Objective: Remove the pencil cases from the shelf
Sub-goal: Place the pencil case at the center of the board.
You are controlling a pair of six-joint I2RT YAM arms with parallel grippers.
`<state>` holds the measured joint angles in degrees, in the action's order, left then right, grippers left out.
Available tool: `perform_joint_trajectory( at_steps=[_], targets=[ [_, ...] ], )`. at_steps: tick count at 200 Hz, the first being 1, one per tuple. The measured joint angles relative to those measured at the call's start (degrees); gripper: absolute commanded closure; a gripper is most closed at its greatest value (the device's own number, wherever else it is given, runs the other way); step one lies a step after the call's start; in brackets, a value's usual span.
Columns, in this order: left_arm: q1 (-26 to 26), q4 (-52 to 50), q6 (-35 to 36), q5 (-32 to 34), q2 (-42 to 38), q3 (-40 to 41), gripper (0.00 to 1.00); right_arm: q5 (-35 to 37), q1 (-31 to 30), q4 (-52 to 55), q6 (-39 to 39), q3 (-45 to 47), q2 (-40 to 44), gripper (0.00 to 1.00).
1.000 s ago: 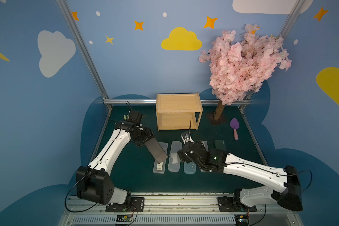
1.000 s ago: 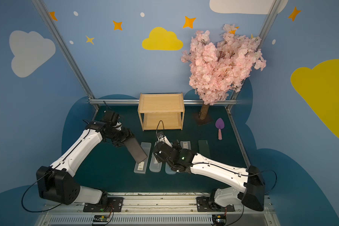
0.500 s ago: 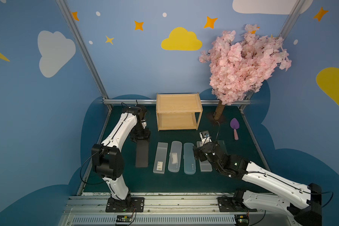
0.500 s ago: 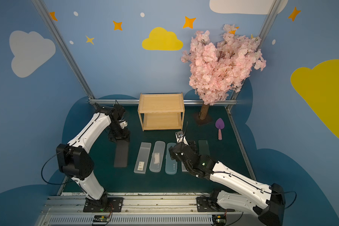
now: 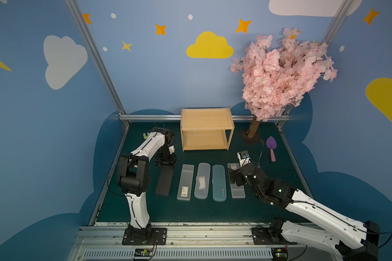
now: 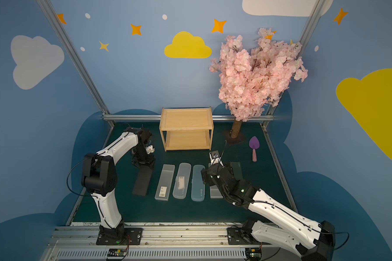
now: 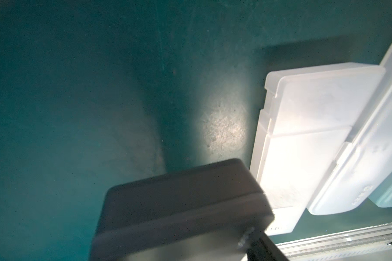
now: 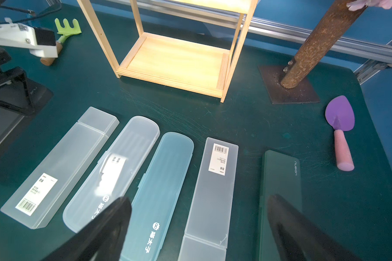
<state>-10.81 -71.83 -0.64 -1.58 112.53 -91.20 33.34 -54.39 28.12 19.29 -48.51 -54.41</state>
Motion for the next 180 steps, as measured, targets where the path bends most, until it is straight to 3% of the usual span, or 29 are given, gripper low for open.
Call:
perform_joint_trajectory(
  at_steps=[89, 96, 121, 133, 180],
  targets=[
    [0.6, 6.8, -1.3, -2.1, 6.3, 0.2, 0.49, -1.2, 1.5, 0.7, 0.1, 0.3, -0.8, 0.02],
    [0.7, 6.9, -1.3, -2.1, 6.4, 0.2, 0.44, -1.2, 1.5, 0.8, 0.1, 0.3, -1.0, 0.02],
    [0.9, 7.1, -1.3, -1.9, 6.5, 0.2, 0.12, -1.3, 1.5, 1.2, 0.1, 0.3, -1.4, 0.02],
    [1.1, 7.5, -1.6, -1.9, 6.5, 0.2, 0.03, -1.3, 1.6, 1.3, 0.2, 0.3, -1.5, 0.01],
    [1.4, 7.8, -2.4, -1.7, 5.6, -0.8, 0.00, -1.3, 1.8, 2.1, 0.2, 0.3, -2.0, 0.02]
  ],
)
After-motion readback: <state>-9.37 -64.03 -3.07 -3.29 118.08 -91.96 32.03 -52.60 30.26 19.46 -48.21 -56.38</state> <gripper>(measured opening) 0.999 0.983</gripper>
